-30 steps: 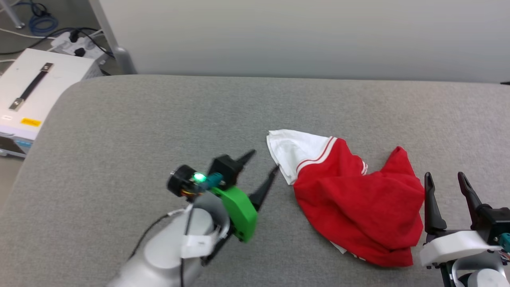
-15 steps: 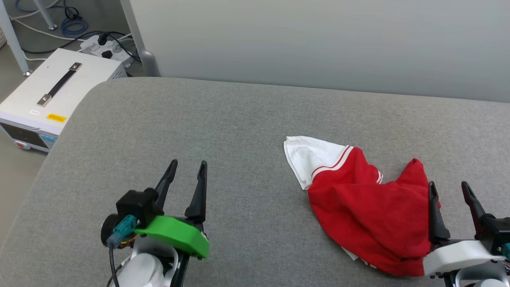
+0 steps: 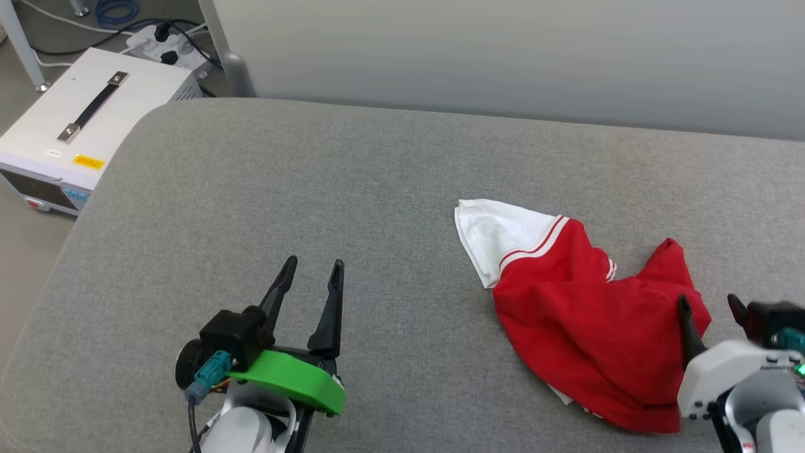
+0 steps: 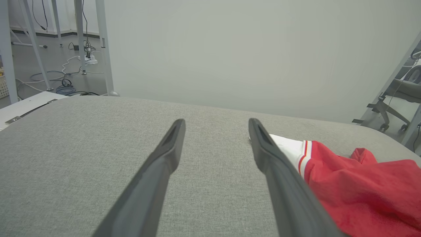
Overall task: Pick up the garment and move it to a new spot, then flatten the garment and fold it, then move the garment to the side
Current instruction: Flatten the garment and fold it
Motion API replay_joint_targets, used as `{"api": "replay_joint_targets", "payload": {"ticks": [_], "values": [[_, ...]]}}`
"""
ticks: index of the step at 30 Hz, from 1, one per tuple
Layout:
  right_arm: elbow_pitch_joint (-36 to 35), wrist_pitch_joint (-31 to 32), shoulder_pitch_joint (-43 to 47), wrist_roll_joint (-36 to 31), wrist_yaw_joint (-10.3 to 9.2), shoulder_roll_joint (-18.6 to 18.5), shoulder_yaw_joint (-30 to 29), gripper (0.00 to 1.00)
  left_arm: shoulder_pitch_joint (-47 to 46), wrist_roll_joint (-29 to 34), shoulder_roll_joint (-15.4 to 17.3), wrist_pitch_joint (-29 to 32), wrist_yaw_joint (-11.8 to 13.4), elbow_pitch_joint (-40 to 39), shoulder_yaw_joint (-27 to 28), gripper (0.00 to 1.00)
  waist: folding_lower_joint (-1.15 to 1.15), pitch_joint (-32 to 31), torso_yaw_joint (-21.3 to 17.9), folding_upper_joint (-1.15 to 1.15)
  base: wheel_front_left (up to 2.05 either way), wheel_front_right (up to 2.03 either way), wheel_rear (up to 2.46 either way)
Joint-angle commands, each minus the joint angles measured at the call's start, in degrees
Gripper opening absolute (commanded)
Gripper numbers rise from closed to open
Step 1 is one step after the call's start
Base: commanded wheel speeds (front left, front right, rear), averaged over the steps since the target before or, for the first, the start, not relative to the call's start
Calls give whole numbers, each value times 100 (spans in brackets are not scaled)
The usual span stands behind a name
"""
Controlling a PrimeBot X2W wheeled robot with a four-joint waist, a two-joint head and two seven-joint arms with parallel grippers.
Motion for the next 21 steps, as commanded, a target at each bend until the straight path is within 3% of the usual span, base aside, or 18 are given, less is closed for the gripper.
{"api": "replay_joint_targets", "payload": {"ticks": [1,9,13,18,19,20,21], "values": [[20,421,-307,94,-4,-48,-37,100,-143,68,-57,-33,-66,25,59,100,0,189,98,0,0,0,0],[412,3058,-1150,607,-4,-580,-37,100,-279,253,-271,-33,-264,181,190,100,0,576,404,0,0,0,0],[659,3688,-1223,635,-4,-784,-64,100,-330,310,-334,-33,-327,226,229,100,0,673,560,0,0,0,0],[935,3917,-1139,597,-4,-811,-68,100,-343,356,-379,-33,-376,265,278,100,0,694,625,0,0,0,0],[980,3925,-1112,621,-4,-791,-60,84,-339,366,-386,-33,-383,276,290,100,0,686,622,0,0,0,0],[1015,3922,-1097,657,-4,-782,-41,25,-332,373,-390,-33,-389,287,300,100,0,672,613,0,0,0,0],[1036,3868,-1088,693,-4,-789,-5,0,-320,385,-395,-33,-396,306,311,100,0,639,593,0,0,0,0]]}}
